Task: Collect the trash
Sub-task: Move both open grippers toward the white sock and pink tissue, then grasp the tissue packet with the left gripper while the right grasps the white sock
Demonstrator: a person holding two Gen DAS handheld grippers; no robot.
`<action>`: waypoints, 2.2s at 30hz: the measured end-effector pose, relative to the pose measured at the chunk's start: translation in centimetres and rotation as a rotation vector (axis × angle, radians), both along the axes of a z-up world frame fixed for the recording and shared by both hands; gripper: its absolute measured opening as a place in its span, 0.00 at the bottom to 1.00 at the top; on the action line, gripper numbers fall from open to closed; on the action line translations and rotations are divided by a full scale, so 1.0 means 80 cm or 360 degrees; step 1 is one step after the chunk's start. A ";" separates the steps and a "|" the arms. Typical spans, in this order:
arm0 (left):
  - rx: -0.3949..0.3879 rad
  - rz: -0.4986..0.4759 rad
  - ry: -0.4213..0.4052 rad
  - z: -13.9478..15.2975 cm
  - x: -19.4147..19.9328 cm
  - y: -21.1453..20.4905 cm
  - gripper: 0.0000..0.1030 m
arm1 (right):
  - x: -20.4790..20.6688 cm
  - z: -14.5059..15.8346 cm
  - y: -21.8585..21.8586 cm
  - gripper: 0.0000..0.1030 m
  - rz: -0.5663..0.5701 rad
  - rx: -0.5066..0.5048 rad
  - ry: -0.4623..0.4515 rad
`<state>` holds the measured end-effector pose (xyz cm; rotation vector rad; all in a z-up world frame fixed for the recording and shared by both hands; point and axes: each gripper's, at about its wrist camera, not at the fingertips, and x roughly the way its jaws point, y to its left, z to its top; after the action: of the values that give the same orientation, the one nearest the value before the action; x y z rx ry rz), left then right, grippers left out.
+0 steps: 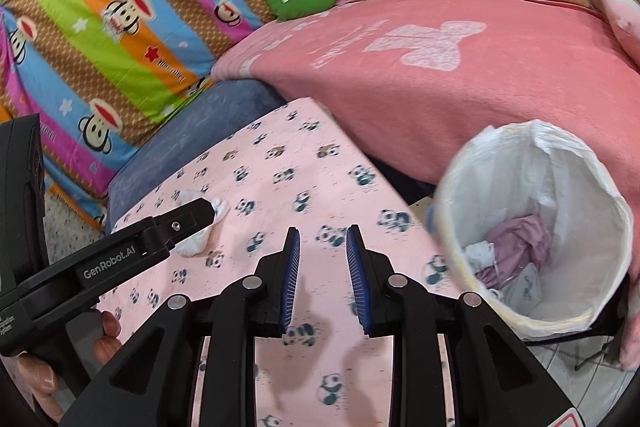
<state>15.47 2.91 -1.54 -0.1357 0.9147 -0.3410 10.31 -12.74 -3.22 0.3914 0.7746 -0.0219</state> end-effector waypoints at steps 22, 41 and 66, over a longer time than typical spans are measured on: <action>0.0052 0.0336 0.0114 -0.055 0.059 0.165 0.67 | 0.089 -0.036 0.174 0.33 0.0362 -0.0106 0.0140; 0.0090 0.0281 0.0181 -0.100 0.172 0.175 0.79 | 0.208 -0.108 0.238 0.42 0.0465 -0.0121 0.0295; -0.0114 0.0068 0.0235 -0.093 0.111 0.149 0.11 | 0.161 -0.125 0.225 0.07 0.0452 -0.0058 0.0356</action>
<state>24.37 14.86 -9.01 -0.2484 1.0443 -0.3271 23.16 5.23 -13.19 0.2437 1.0439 0.1886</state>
